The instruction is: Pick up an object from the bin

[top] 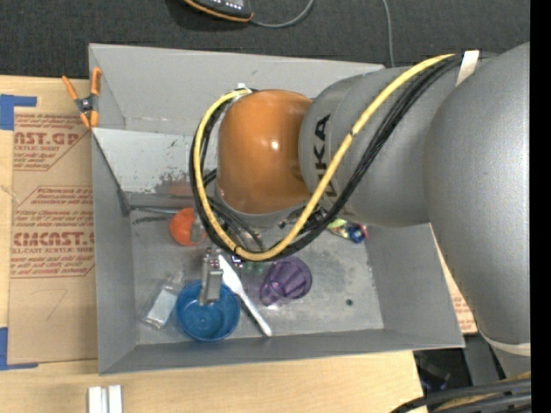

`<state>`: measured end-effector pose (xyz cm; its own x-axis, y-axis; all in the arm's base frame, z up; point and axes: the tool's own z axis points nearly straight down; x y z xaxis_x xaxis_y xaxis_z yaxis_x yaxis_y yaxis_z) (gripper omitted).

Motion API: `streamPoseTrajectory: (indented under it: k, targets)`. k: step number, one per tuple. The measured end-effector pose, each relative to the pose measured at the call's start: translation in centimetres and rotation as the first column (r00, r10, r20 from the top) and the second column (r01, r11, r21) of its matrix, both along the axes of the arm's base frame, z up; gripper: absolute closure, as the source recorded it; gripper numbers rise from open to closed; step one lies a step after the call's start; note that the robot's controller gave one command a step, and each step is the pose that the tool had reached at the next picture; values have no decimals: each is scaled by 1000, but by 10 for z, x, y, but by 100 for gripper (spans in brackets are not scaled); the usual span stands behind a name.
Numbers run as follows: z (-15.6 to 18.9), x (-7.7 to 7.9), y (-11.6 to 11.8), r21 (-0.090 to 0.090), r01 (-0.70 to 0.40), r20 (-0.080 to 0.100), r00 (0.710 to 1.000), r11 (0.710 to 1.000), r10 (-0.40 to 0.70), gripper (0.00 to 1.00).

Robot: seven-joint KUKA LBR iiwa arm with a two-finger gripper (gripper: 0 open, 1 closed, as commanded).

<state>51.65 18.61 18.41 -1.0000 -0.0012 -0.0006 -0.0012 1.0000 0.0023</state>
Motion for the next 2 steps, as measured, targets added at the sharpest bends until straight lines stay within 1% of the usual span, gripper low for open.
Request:
streamPoseTrajectory:
  k: [1, 2]
  targets:
    - [0, 0, 0, 0, 0, 0, 1000, 1000, 0, 0]
    - [-58, -28, -4, -2, -35, -7, 999, 999, 35, 0]
